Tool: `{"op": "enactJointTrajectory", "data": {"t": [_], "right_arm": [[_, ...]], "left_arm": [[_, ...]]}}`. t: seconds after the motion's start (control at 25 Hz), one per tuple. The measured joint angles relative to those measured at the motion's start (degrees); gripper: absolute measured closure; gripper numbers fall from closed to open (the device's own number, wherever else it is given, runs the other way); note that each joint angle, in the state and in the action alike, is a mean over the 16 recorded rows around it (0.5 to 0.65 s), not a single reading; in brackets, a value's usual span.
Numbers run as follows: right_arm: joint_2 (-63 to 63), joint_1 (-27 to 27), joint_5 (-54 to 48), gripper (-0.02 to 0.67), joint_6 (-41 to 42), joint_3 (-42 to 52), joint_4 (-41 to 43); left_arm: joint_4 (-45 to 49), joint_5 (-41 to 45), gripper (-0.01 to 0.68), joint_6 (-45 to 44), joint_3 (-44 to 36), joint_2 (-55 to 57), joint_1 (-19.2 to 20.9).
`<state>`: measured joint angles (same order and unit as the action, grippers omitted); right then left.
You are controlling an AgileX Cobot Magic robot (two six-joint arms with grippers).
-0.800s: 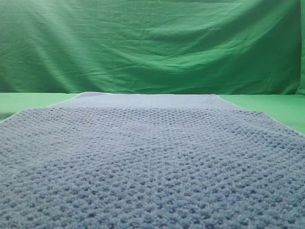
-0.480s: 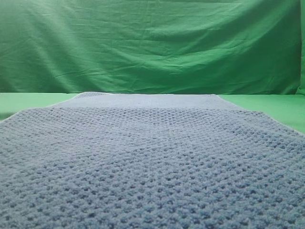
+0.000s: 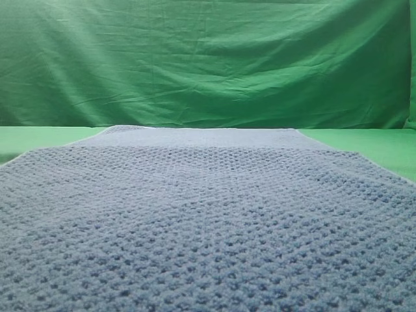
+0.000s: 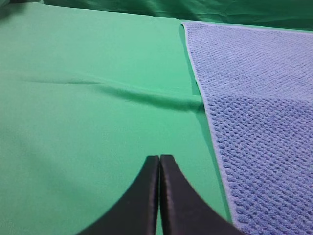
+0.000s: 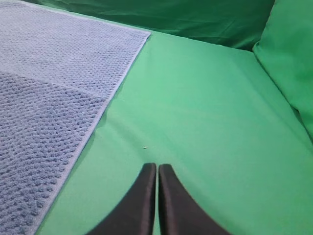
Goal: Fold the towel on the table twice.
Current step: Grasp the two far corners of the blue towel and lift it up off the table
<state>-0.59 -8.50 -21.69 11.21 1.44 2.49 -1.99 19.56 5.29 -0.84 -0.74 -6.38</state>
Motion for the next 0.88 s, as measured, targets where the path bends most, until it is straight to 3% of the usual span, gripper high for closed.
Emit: {"op": "enactJointTrajectory", "data": {"t": [0.36, 0.88], "right_arm": [[0.00, 0.00, 2.89, 0.649, 0.00, 0.05, 0.28], [0.00, 0.00, 22.47, 0.649, -3.03, -1.20, -0.87]], "left_arm": [[-3.07, -3.00, 0.673, 0.00, -0.03, 0.00, 0.00], [-13.91, -13.77, 0.673, 0.00, 0.38, 0.07, 0.00]]}}
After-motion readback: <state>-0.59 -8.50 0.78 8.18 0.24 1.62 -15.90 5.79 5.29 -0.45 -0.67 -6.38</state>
